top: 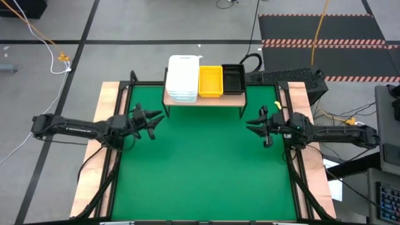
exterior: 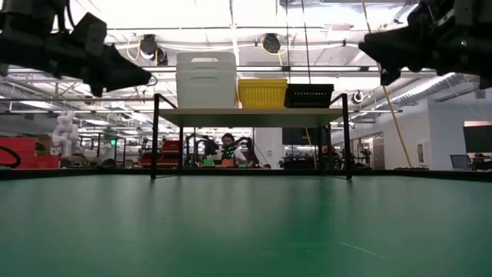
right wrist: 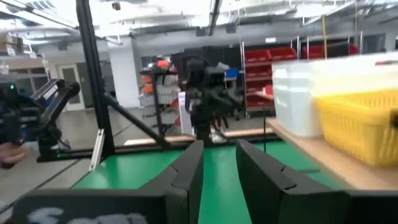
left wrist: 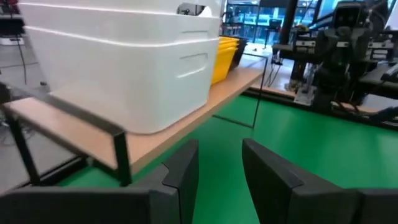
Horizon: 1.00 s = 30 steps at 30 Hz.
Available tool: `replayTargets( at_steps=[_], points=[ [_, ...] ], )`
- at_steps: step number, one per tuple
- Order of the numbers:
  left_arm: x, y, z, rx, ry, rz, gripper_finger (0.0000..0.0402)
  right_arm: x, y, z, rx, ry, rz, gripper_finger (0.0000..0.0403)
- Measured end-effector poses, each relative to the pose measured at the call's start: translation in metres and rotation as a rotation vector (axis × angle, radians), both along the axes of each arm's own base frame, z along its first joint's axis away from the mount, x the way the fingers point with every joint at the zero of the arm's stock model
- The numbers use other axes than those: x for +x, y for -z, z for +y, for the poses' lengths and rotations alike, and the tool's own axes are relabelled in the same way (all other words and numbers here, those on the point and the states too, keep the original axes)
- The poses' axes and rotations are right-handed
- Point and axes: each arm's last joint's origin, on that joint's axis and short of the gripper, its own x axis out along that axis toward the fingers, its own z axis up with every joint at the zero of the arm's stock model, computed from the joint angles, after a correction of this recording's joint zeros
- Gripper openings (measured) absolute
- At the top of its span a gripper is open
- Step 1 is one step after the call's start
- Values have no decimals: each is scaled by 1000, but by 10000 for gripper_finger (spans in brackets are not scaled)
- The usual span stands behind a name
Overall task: Stack baskets on shelf by color
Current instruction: Return to Home Position
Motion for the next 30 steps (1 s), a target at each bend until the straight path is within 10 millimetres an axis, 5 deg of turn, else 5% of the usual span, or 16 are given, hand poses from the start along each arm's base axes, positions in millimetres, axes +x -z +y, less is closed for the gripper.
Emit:
replayTargets(
  at_steps=[12,24,30],
  points=[
    [-27,19,0,42,-40,-7,124,-7,15,1,-16,4,154,88],
    [-33,33,1,61,-80,127,124,-8,22,-1,-165,51,210,88],
    [-44,10,-1,41,-68,139,124,-17,27,0,-163,66,337,85]
  ],
)
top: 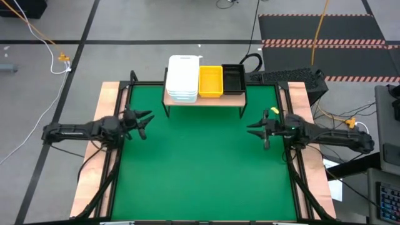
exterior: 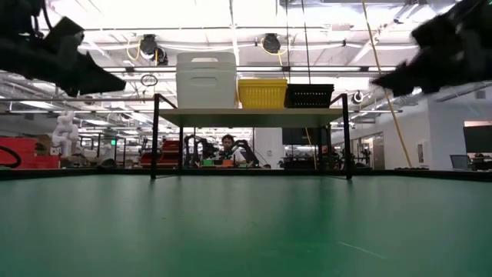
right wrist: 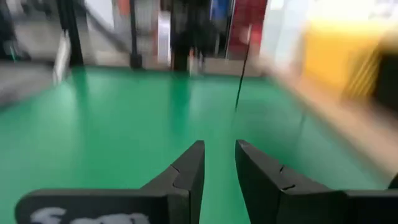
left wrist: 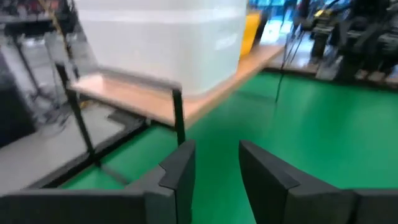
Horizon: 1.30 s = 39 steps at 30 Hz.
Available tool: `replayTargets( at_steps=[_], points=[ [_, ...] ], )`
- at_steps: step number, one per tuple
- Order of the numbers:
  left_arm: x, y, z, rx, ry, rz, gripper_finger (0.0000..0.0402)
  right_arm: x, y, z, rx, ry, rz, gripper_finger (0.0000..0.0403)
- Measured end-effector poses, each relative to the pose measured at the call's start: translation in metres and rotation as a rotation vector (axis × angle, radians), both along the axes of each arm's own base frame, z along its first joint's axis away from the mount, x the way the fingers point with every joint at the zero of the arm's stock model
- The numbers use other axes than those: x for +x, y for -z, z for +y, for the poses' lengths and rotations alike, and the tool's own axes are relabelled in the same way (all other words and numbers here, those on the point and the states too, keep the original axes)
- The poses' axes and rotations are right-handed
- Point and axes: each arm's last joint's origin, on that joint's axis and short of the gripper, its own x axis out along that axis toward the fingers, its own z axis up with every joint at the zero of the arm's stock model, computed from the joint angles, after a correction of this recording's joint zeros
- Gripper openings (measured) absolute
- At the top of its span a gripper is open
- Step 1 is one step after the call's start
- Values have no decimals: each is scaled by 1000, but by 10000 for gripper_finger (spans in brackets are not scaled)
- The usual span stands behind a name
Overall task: Stack baskets on shelf by color
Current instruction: Return to Home Position
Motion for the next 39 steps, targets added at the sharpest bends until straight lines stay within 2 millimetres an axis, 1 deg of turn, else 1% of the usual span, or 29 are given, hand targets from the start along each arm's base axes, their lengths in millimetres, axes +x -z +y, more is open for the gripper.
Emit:
replayTargets(
  at_steps=[1,3,4,6,8,10,12,15,21,26,29,33,39],
  points=[
    [-2,-3,-1,11,10,-23,124,-2,-6,0,-13,-1,-41,83],
    [-4,-2,-2,33,28,-51,124,-6,-11,1,-30,-2,-98,81],
    [-6,-1,-2,37,31,-68,124,-7,-11,2,-32,-4,-117,80],
    [-7,3,-3,46,36,-116,124,-11,-5,2,-19,-7,-131,79],
    [-5,5,-3,64,43,-144,124,-14,-10,3,-19,-20,-206,79],
    [-4,6,-4,67,65,-161,124,-14,-13,3,-10,-24,-239,79],
    [-4,6,-4,65,85,-176,124,-12,-9,3,1,-24,-198,79],
    [-2,8,-5,42,117,-209,124,-12,-10,3,-1,-24,-207,79],
    [6,18,-6,-33,126,-117,124,-12,-9,3,-19,-19,-193,79],
    [11,25,-7,-107,110,-75,124,-12,-8,3,-19,-21,-191,79],
    [12,25,-6,-108,107,-82,124,-12,-9,3,-16,-20,-193,79],
    [13,19,-6,-84,107,-128,124,-12,-8,3,-13,-20,-191,79],
    [13,19,-6,-70,109,-127,124,-12,-11,3,-17,-21,-213,79]
  ],
)
